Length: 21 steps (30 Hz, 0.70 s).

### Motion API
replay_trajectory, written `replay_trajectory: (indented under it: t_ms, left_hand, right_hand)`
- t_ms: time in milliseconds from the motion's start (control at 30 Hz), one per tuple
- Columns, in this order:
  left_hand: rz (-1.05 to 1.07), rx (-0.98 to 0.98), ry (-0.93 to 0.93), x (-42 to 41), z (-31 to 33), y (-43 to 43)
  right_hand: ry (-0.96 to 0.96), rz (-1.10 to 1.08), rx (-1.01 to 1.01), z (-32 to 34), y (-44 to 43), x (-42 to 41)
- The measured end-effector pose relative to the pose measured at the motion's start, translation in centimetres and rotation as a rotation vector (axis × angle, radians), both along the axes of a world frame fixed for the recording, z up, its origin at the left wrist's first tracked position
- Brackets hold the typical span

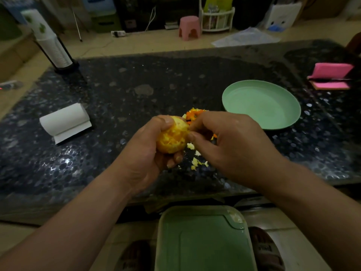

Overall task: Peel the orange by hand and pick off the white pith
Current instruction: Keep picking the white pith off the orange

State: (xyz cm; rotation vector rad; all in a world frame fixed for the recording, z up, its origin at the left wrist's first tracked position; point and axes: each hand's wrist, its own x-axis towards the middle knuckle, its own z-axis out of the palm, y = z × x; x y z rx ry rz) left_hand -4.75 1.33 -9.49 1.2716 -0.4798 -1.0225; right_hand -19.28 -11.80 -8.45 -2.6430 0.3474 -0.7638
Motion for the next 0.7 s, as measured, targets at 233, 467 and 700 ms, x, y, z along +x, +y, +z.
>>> replay_trajectory:
  t_ms: [233, 467, 700]
  left_hand:
    - [0.056, 0.062, -0.139, -0.2, -0.3, -0.2]
    - [0.052, 0.041, -0.145, -0.6, -0.2, -0.2]
    - [-0.103, -0.090, 0.209, -0.5, 0.8, 0.7]
  right_hand:
    - [-0.004, -0.079, -0.181, -0.2, 1.0, 1.0]
    - [-0.083, -0.122, -0.063, -0.5, 1.0, 1.3]
    - [-0.009, -0.139, 0.228, -0.8, -1.3, 1.1]
